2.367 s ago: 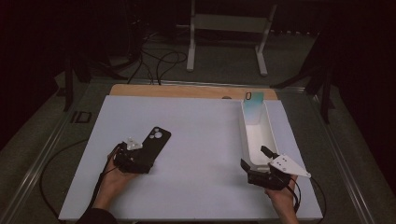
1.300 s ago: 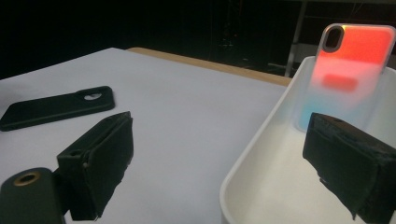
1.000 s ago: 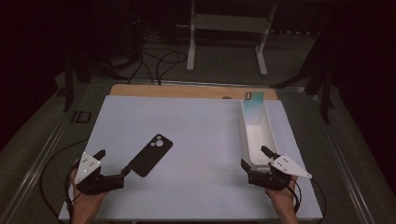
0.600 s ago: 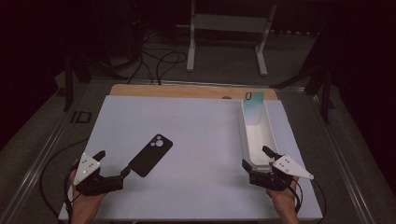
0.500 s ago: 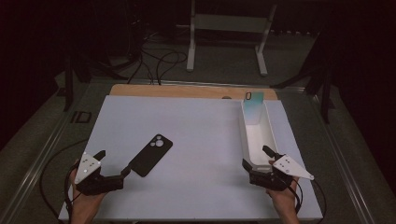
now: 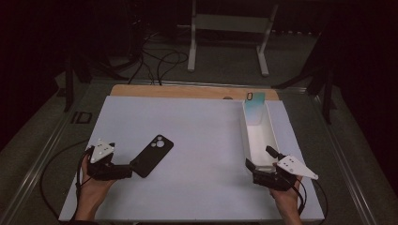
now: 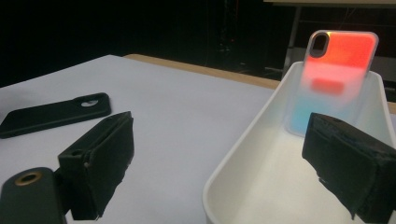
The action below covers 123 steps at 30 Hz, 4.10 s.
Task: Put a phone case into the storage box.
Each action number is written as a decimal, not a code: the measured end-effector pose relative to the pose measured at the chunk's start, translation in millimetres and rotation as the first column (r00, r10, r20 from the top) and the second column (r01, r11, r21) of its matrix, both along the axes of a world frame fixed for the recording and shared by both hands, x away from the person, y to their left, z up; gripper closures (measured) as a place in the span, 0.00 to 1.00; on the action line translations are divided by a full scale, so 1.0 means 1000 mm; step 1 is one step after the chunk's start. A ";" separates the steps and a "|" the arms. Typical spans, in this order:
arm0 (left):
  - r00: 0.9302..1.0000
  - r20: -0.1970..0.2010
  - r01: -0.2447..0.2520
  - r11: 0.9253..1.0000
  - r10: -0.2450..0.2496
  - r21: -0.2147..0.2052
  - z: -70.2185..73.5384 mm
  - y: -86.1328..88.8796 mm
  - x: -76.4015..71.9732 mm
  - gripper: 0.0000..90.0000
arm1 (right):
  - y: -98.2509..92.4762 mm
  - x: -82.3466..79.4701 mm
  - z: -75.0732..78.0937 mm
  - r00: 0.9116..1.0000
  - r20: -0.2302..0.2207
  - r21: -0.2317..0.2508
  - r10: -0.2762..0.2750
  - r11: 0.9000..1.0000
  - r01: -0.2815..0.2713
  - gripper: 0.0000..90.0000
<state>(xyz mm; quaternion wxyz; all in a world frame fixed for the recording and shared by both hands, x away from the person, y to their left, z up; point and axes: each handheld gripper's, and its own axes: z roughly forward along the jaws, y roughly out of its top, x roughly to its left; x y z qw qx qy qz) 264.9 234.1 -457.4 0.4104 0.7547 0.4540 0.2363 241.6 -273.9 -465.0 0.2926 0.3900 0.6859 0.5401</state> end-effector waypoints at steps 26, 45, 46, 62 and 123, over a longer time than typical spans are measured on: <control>0.934 -0.351 0.144 0.973 -0.073 0.182 -0.051 -0.044 0.052 0.00 | -0.002 0.001 -0.001 1.000 -0.006 -0.002 -0.003 1.000 0.003 0.10; 0.916 -0.394 0.177 0.960 -0.080 0.218 -0.056 -0.050 0.054 0.10 | -0.001 0.002 -0.002 1.000 -0.010 -0.007 -0.003 1.000 0.003 0.10; 0.916 -0.393 0.178 0.960 -0.081 0.217 -0.056 -0.050 0.054 0.10 | -0.001 0.002 -0.002 1.000 -0.010 -0.007 -0.004 1.000 0.003 0.10; 0.916 -0.392 0.181 0.959 -0.083 0.219 -0.054 -0.050 0.053 0.18 | 0.000 0.002 -0.001 1.000 -0.015 -0.009 0.001 1.000 -0.001 0.10; 0.917 -0.008 0.398 0.912 -0.399 0.096 0.041 -0.151 0.016 0.17 | 0.066 0.049 0.063 0.938 -0.186 0.092 0.292 0.956 -0.280 0.10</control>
